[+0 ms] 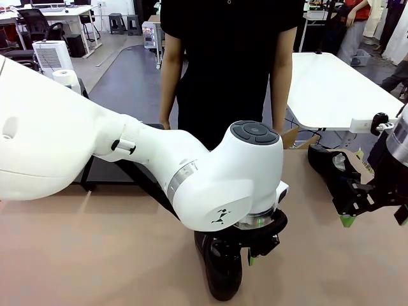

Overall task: Organize the shoes by placing them on the stand.
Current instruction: Place the Shoe from the middle of the table onto the Shoes Stand.

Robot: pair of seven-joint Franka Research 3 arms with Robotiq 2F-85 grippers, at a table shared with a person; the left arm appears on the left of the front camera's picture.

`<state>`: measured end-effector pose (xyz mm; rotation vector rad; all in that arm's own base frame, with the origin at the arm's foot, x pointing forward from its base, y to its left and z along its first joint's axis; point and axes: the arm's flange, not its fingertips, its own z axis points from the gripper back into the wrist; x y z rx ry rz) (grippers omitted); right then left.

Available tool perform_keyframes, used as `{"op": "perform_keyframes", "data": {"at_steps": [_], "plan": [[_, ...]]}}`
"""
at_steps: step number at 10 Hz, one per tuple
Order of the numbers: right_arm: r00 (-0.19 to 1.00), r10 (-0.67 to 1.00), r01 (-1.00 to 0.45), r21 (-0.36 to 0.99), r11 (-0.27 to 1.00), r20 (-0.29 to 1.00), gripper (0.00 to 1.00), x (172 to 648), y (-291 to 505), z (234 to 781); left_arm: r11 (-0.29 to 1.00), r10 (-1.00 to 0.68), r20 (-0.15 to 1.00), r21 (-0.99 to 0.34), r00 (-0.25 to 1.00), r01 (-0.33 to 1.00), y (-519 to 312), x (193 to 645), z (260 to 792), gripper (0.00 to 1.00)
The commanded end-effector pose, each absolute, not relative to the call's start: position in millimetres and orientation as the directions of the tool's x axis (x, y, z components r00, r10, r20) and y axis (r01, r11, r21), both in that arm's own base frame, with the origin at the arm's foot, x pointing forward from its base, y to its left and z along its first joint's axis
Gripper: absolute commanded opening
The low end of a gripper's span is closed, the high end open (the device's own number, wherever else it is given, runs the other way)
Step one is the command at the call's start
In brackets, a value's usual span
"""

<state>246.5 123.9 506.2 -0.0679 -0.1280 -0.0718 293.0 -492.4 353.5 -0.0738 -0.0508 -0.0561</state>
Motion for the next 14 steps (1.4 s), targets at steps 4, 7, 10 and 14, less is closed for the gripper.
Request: {"op": "perform_keyframes", "data": {"at_steps": [4,7,10,14], "plan": [[0.989,-0.075,0.082,-0.051,0.995,0.130,1.00,247,123,507,0.998,-0.038,0.064,-0.039,0.997,0.041,-492,293,353,0.00],[0.989,-0.075,0.082,-0.051,0.995,0.130,1.00,247,123,507,0.990,-0.088,0.071,-0.100,0.994,0.095,-478,278,374,0.00],[0.989,-0.075,0.082,-0.051,0.995,0.130,1.00,247,123,507,0.984,-0.082,0.150,-0.143,0.985,0.104,-414,235,429,0.00],[0.989,-0.075,0.082,-0.051,0.995,0.130,1.00,247,123,507,0.985,-0.161,0.303,-0.008,0.939,0.171,-298,224,463,0.00]]}}
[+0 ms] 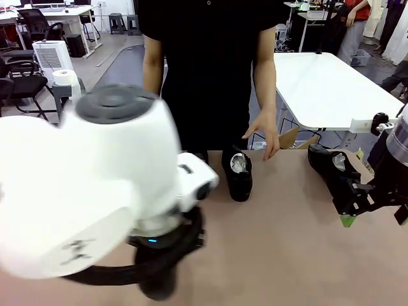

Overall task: Organize the shoes by placing them on the stand.
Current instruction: Place the Shoe from the middle of the table onto the Shoes Stand.

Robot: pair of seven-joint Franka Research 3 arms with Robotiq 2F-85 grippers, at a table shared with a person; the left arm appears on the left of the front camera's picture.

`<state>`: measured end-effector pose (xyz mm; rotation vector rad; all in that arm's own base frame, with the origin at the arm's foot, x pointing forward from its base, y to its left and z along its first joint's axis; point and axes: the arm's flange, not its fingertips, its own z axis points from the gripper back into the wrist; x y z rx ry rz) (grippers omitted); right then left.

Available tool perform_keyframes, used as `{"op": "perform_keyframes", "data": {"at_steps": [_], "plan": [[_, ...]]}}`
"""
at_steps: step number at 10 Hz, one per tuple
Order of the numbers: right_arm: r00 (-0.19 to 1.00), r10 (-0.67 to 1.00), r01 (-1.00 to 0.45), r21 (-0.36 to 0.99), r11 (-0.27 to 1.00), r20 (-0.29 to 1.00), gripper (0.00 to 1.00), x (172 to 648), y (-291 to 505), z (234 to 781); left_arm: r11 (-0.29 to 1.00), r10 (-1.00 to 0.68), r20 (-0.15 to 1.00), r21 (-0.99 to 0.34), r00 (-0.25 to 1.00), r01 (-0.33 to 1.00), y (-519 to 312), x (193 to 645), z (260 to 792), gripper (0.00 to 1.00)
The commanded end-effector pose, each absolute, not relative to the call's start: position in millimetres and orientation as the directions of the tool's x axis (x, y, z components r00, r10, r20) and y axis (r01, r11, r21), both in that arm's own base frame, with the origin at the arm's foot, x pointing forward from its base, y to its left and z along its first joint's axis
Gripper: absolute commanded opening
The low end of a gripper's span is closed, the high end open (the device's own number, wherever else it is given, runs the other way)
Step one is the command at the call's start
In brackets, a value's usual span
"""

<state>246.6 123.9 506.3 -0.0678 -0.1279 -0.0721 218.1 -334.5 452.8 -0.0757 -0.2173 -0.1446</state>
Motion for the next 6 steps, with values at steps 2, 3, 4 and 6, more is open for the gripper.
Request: {"op": "perform_keyframes", "data": {"at_steps": [2,3,4,6], "plan": [[0.989,-0.075,0.082,-0.051,0.995,0.130,1.00,247,123,507,0.990,-0.135,0.358,0.024,0.924,0.136,-222,248,467,0.00],[0.989,-0.075,0.082,-0.051,0.995,0.130,1.00,247,123,507,0.991,-0.132,0.395,0.056,0.909,0.120,-197,253,475,0.00],[0.989,-0.075,0.082,-0.051,0.995,0.130,1.00,247,123,507,0.988,-0.153,0.425,0.085,0.892,0.129,-181,254,484,0.00],[0.989,-0.075,0.082,-0.051,0.995,0.130,1.00,247,123,507,0.991,-0.129,0.383,0.069,0.915,0.111,-208,273,504,0.00]]}}
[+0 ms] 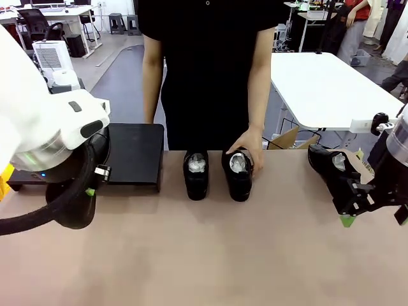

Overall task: Organize the shoes by placing them on the stand.
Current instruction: Place the Shoe from the middle of the table onto the Shoes Stand.

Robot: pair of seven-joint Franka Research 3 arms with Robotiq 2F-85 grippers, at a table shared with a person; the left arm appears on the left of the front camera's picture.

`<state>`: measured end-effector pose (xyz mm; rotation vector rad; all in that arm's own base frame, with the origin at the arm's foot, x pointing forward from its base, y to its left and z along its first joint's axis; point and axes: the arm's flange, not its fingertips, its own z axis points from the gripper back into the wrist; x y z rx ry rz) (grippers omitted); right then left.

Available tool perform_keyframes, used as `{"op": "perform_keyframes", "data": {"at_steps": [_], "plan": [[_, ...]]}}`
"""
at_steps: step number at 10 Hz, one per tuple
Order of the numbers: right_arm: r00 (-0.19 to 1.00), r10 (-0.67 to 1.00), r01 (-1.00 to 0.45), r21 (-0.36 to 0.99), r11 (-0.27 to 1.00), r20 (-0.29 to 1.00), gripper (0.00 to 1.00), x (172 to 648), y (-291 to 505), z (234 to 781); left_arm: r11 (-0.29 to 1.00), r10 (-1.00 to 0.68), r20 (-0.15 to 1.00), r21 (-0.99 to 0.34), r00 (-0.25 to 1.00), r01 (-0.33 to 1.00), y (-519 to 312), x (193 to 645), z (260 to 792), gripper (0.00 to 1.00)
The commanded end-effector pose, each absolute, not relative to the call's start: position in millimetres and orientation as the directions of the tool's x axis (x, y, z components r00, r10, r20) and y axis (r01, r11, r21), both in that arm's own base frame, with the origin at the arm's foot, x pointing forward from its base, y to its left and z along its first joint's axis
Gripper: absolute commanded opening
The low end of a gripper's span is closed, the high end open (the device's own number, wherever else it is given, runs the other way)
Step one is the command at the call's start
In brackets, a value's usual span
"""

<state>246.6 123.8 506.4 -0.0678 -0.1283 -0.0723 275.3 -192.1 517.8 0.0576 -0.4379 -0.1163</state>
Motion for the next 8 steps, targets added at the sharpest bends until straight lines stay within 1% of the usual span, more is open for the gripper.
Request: {"op": "perform_keyframes", "data": {"at_steps": [1,3,4,5,6,8], "plan": [[0.989,-0.075,0.082,-0.051,0.995,0.130,1.00,247,123,507,0.991,-0.129,0.383,0.069,0.915,0.111,-208,273,504,0.00],[0.989,-0.075,0.082,-0.051,0.995,0.130,1.00,247,123,507,0.991,-0.129,0.405,0.081,0.905,0.106,-197,275,511,0.00],[0.989,-0.075,0.082,-0.051,0.995,0.130,1.00,247,123,507,0.987,-0.135,0.394,0.134,0.909,0.088,-183,291,510,0.00],[0.989,-0.075,0.082,-0.051,0.995,0.130,1.00,247,123,507,0.993,-0.097,0.446,0.109,0.890,0.054,-177,299,517,0.00],[0.989,-0.075,0.082,-0.051,0.995,0.130,1.00,247,123,507,0.997,-0.054,0.470,0.068,0.881,0.025,-174,310,520,0.00],[0.989,-0.075,0.082,-0.051,0.995,0.130,1.00,247,123,507,0.998,0.000,0.535,0.053,0.845,-0.034,-165,344,522,0.00]]}}
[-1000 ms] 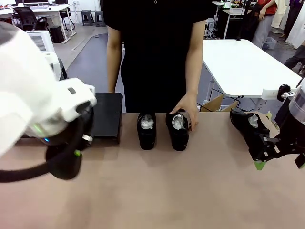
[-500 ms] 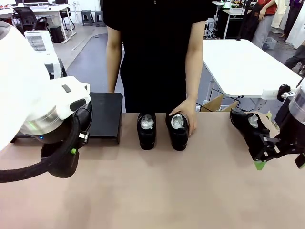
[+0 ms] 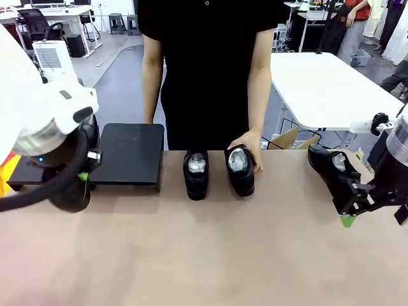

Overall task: Organize the shoes by placing them on the stand.
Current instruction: Place the Shoe from the middle of the table onto the Shoes Stand.

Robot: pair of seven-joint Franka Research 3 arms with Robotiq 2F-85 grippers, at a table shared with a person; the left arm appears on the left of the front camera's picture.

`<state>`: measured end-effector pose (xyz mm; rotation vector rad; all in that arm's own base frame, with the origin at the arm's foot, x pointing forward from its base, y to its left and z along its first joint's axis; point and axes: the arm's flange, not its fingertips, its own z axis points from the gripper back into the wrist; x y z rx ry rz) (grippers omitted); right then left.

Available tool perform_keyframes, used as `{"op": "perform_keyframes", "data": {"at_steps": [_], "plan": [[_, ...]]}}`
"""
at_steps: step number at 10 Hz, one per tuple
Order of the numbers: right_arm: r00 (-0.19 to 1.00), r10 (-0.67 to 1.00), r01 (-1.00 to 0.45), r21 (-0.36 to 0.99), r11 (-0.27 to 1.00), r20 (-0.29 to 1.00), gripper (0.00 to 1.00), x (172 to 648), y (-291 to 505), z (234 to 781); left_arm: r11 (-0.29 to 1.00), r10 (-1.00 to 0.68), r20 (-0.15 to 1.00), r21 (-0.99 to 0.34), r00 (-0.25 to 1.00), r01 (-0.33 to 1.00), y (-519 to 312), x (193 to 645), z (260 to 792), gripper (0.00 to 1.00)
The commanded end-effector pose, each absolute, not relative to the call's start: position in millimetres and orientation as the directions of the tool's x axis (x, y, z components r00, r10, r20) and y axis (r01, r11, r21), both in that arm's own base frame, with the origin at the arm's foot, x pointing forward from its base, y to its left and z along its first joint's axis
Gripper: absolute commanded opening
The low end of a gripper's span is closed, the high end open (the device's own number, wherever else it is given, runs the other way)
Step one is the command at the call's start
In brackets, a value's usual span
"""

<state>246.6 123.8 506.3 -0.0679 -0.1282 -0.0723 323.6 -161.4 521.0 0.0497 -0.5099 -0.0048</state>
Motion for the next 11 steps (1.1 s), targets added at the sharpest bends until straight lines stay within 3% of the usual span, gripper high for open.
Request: {"op": "perform_keyframes", "data": {"at_steps": [1,3,6,11], "plan": [[0.989,-0.075,0.082,-0.051,0.995,0.130,1.00,247,123,507,0.993,0.012,0.571,0.092,0.821,-0.079,-157,370,522,0.00],[0.989,-0.075,0.082,-0.051,0.995,0.130,1.00,247,123,507,0.981,-0.025,0.580,0.173,0.814,-0.093,-154,415,514,0.00],[0.989,-0.075,0.082,-0.051,0.995,0.130,1.00,247,123,507,0.981,-0.093,0.523,0.194,0.847,-0.013,-171,466,494,0.00],[0.989,-0.075,0.082,-0.051,0.995,0.130,1.00,247,123,507,0.985,-0.089,0.506,0.171,0.858,0.001,-197,493,472,0.00]]}}
